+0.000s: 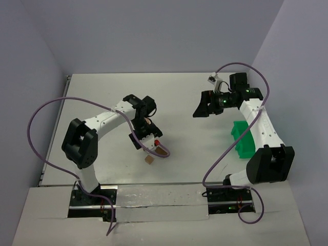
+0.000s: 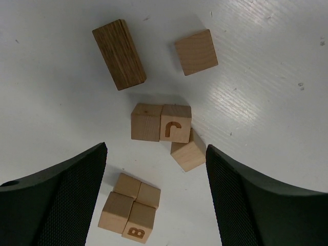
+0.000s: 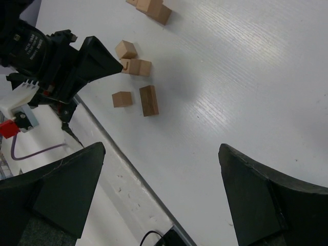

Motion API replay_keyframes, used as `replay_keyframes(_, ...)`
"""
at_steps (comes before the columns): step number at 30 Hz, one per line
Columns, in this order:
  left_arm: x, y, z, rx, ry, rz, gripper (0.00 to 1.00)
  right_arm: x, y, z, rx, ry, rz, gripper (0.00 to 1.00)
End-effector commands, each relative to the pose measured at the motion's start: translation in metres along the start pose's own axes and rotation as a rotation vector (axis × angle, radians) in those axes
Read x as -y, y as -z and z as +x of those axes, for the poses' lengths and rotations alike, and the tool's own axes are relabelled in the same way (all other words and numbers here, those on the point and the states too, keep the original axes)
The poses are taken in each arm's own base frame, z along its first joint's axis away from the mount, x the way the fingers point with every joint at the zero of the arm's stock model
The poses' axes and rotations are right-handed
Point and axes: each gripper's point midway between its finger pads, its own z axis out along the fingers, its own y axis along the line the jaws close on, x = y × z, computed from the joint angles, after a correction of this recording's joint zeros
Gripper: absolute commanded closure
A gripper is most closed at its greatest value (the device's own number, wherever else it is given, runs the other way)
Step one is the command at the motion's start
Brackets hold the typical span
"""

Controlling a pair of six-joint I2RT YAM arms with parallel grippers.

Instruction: Build the wood block tower

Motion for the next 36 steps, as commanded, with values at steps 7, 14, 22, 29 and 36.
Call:
replay_keyframes(7,-0.017,-0.023,0.015,-0.033,-0.119,0.014,0.14,-0.005,0.006,0.008,0.011,0.020,-0.038,0.00)
replay_keyframes(14,-0.018,-0.036,0.021,-0.033,-0.080,0.011,0.12,-0.002,0.001,0.012,-0.005,0.011,-0.051,0.00)
replay_keyframes(22,-0.012,-0.042,0.021,-0.020,-0.064,0.032,0.07,0.003,-0.002,0.015,-0.017,0.006,-0.053,0.00)
replay_keyframes(29,0.000,-0.047,0.020,-0.014,-0.043,0.054,0.04,0.004,-0.006,0.019,-0.029,0.000,-0.067,0.00)
replay_keyframes(36,-0.004,-0.051,0.020,0.001,0.004,0.043,0.04,0.003,-0.005,0.018,-0.026,-0.001,-0.072,0.00)
